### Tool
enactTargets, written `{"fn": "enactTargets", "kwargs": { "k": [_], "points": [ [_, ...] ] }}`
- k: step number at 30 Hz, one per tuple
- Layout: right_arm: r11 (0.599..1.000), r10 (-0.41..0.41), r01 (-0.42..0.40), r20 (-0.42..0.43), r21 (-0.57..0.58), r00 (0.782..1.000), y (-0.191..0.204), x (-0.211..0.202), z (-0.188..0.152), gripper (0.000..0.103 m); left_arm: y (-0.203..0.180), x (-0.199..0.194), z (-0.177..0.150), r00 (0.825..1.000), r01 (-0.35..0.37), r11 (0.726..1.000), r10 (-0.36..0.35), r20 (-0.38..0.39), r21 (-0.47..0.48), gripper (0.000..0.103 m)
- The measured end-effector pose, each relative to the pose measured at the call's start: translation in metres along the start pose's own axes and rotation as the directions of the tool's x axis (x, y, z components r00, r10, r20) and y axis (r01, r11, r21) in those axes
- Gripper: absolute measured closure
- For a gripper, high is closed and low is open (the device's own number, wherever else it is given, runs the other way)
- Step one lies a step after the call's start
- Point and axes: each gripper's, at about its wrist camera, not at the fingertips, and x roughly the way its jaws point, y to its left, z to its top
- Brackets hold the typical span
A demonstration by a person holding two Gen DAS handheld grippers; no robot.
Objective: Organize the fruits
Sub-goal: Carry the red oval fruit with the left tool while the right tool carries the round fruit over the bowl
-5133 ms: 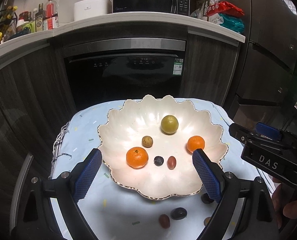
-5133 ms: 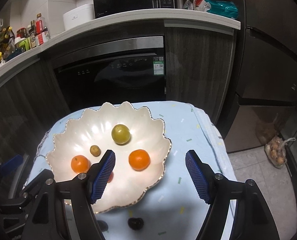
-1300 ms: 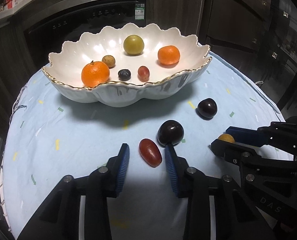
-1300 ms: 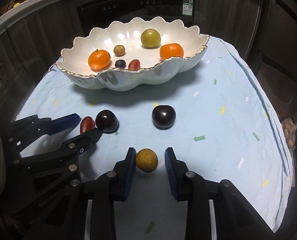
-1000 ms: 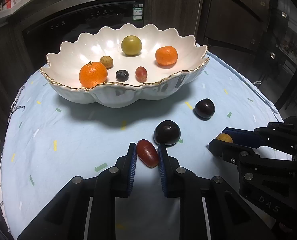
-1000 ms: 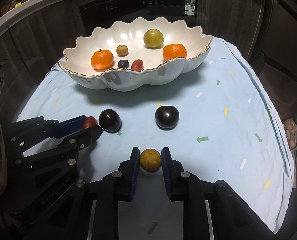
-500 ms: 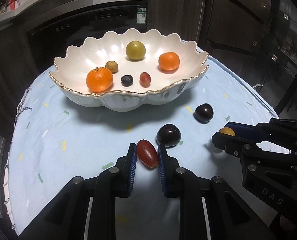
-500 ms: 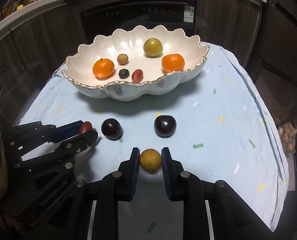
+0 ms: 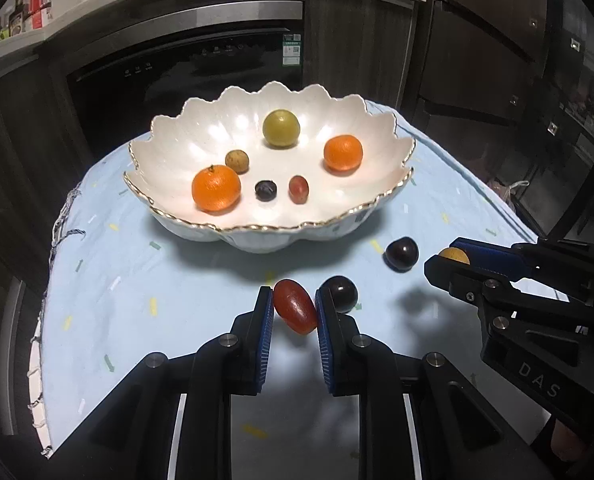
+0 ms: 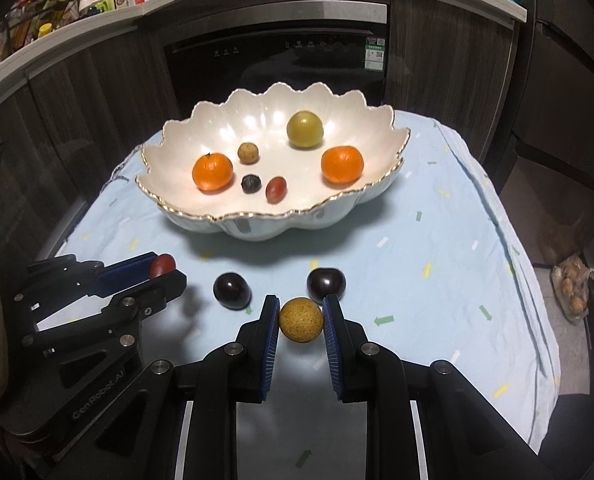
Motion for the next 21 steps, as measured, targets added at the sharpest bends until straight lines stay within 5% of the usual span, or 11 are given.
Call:
{"fn": "enactTargets", "kwargs": {
  "k": [21],
  "points": [
    [1.0, -0.011, 0.011, 0.084, 0.001, 0.996, -0.002, -0.016, 0.036, 0.079, 0.012, -0.018, 0.031, 0.998, -0.024, 0.999, 0.025, 0.061, -0.022, 0.081]
  ]
}}
